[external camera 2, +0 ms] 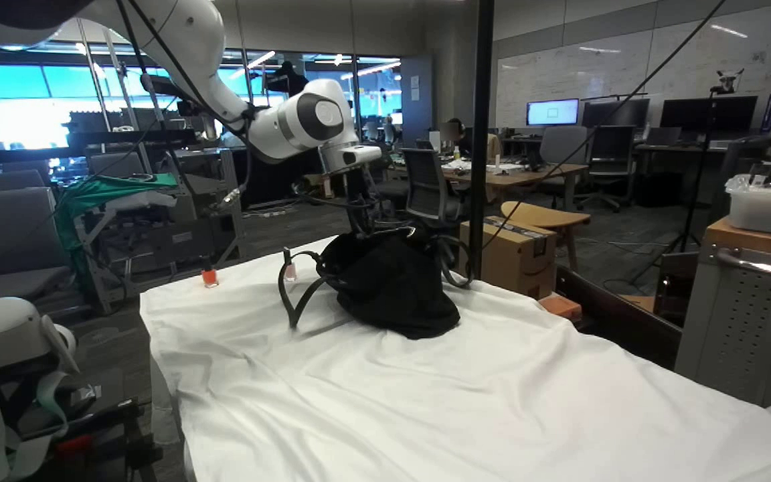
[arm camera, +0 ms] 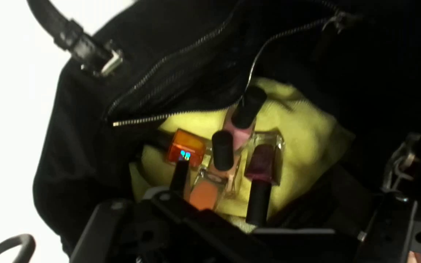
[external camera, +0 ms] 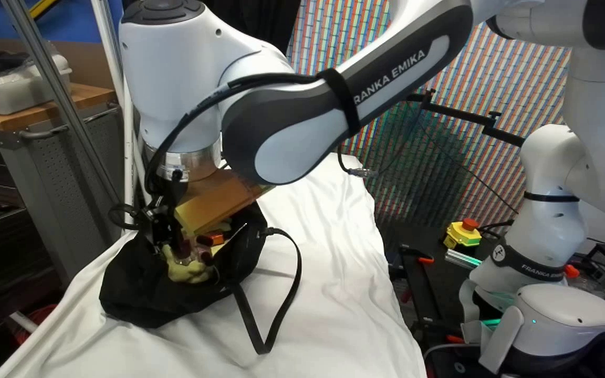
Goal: Put the nail polish bottles in the bag
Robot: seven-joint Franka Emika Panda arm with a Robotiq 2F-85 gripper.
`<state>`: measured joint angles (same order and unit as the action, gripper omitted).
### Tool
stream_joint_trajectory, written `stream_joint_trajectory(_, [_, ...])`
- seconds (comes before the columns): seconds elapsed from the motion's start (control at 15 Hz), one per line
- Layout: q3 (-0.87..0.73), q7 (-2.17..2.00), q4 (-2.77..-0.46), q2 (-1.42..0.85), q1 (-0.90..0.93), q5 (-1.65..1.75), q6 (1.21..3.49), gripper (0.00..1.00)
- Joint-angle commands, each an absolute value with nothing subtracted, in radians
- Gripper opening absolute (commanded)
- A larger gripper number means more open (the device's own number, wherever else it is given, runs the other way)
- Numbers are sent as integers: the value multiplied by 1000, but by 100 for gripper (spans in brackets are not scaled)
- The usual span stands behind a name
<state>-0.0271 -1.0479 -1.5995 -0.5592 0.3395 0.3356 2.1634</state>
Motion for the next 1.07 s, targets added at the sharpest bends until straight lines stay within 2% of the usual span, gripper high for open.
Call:
stream_joint_trajectory(0.0, [-17, -1161, -1735, -462, 399, 351, 2145, 100])
stream_joint_trajectory(0.53, [77, -1286, -1874, -385, 454, 342, 2141, 100])
stream_joint_trajectory(1.0, [138, -1281, -1830, -421, 463, 332, 2132, 100])
